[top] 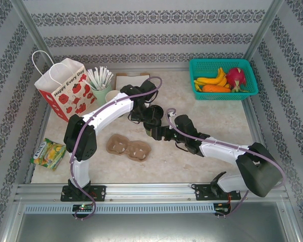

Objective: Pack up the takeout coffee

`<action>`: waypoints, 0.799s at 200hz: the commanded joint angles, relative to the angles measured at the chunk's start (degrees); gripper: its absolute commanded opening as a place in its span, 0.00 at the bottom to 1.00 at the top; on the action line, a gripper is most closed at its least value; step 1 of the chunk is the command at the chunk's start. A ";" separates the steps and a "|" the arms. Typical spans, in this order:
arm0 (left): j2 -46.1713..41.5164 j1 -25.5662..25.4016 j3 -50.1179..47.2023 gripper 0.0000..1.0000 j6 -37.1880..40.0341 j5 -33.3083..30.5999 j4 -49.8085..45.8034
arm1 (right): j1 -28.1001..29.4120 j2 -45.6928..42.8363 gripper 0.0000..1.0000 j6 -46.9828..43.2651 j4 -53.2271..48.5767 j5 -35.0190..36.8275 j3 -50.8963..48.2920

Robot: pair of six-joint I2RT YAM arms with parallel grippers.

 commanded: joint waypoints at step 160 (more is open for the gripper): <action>6.73 -1.84 -3.35 0.00 3.42 -1.63 -2.56 | -5.85 -0.26 0.76 -0.48 -4.43 11.45 -6.25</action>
